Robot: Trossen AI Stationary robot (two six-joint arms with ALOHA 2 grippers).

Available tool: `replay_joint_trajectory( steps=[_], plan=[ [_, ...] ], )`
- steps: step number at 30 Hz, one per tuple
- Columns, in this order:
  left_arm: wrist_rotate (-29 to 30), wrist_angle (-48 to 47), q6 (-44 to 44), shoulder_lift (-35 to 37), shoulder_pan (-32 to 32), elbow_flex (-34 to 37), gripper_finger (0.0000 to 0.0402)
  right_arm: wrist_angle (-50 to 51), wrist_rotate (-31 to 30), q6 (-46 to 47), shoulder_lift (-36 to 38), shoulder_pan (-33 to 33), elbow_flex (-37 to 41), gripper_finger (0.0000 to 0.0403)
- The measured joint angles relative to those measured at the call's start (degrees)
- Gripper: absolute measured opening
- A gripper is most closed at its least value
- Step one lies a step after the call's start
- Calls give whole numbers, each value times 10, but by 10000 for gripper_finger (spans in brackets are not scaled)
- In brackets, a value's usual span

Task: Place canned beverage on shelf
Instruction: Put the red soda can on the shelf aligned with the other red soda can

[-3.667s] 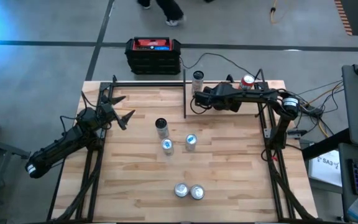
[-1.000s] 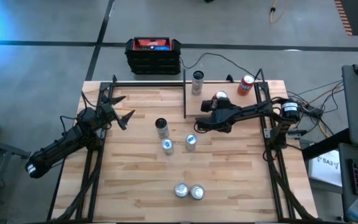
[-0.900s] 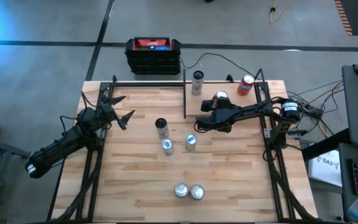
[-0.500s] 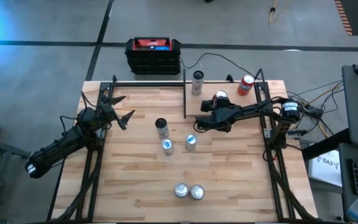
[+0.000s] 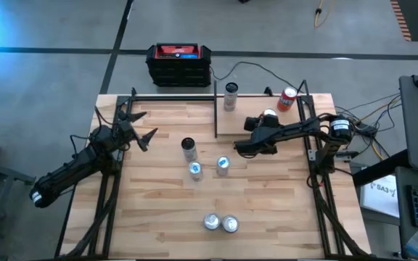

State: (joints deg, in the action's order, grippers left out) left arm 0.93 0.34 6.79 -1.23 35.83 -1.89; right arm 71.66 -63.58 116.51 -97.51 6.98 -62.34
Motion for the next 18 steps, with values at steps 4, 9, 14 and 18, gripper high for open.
replay_joint_trajectory(
  steps=[4, 9, 14, 18],
  plan=[
    [0, 0, 0, 0, 0, 0, 398, 55, 19, 48, 0, 0, 1, 300],
    [0, 0, 0, 0, 0, 0, 398, 93, 34, 105, 0, 0, 9, 301],
    [0, 0, 0, 0, 0, 0, 398, 109, 31, 150, 0, 2, 29, 302],
    [0, 0, 0, 0, 0, 0, 398, 110, 25, 162, 0, 6, 42, 305]
  ],
)
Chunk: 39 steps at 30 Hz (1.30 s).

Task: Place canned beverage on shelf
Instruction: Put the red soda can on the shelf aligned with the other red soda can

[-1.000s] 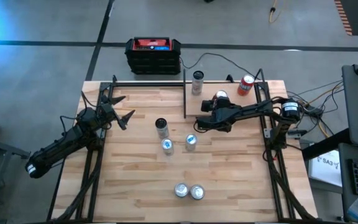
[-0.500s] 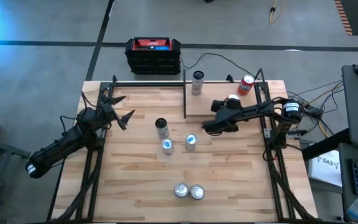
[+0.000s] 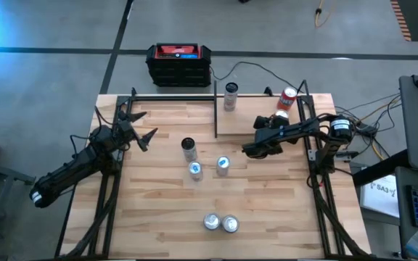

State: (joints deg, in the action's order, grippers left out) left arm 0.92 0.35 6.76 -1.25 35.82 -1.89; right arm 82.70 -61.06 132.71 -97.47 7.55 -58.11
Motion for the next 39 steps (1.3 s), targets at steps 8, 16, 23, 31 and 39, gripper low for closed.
replay_joint_trajectory(
  steps=[8, 16, 23, 31, 39],
  plan=[
    [0, 0, 0, 0, 0, 0, 398, 27, 7, 44, 0, 20, 10, 306],
    [0, 0, 0, 0, 0, 0, 398, 31, 13, 47, 0, 55, 11, 306],
    [0, 0, 0, 0, 0, 0, 398, 33, 13, 47, 0, 78, 12, 306],
    [0, 0, 0, 0, 0, 0, 398, 35, 8, 59, 0, 85, 25, 306],
    [0, 0, 0, 0, 0, 0, 398, 36, 3, 88, 3, 85, 40, 306]
  ],
)
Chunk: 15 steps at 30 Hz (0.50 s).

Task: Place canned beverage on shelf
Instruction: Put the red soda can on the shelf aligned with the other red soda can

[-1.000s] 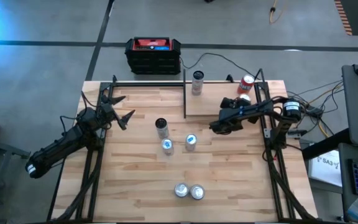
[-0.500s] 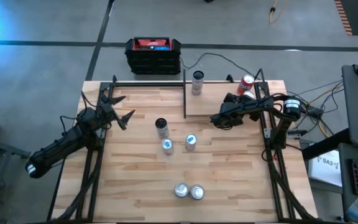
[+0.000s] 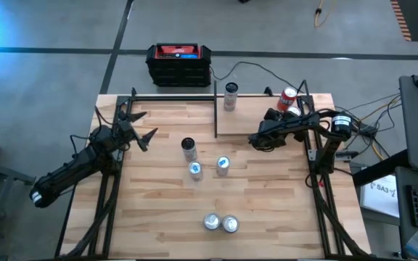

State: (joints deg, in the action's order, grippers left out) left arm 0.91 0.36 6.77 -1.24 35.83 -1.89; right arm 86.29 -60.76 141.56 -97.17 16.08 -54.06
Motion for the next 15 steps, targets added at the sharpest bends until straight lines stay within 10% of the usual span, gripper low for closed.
replay_joint_trajectory(
  steps=[15],
  plan=[
    [0, 0, 0, 0, 0, 0, 398, -30, -26, -20, 0, 1, 4, 306]
  ],
)
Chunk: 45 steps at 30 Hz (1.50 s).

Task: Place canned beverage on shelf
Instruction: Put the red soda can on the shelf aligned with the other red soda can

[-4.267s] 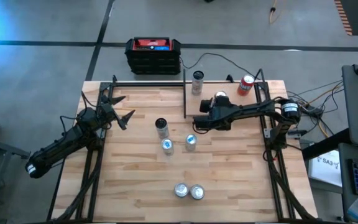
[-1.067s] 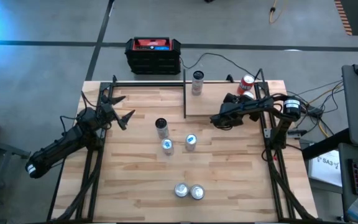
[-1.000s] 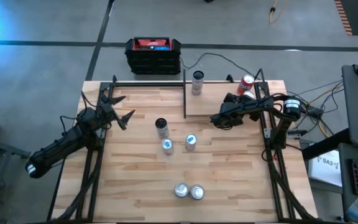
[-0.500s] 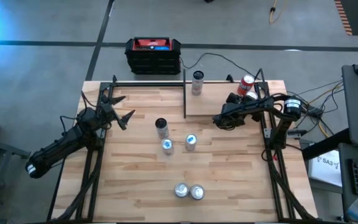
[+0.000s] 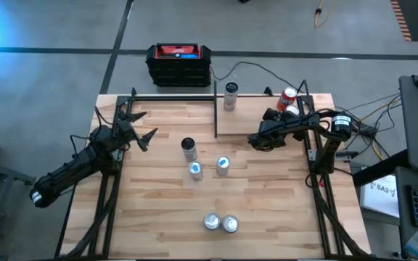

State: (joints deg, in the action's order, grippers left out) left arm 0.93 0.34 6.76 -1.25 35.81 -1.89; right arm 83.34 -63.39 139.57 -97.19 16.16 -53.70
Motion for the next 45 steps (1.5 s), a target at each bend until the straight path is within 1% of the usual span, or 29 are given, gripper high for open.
replay_joint_trajectory(
  steps=[34, 39, 41, 45],
  plan=[
    [0, 0, 0, 0, 0, 0, 398, 1, 5, -13, 0, 11, 5, 307],
    [0, 0, 0, 0, 0, 0, 398, 1, 9, -17, 0, 11, 5, 325],
    [0, 0, 0, 0, 0, 0, 398, -4, 39, -27, -1, 11, 2, 339],
    [0, 0, 0, 0, 0, 0, 398, -2, 65, -42, -1, 10, -12, 365]
  ],
)
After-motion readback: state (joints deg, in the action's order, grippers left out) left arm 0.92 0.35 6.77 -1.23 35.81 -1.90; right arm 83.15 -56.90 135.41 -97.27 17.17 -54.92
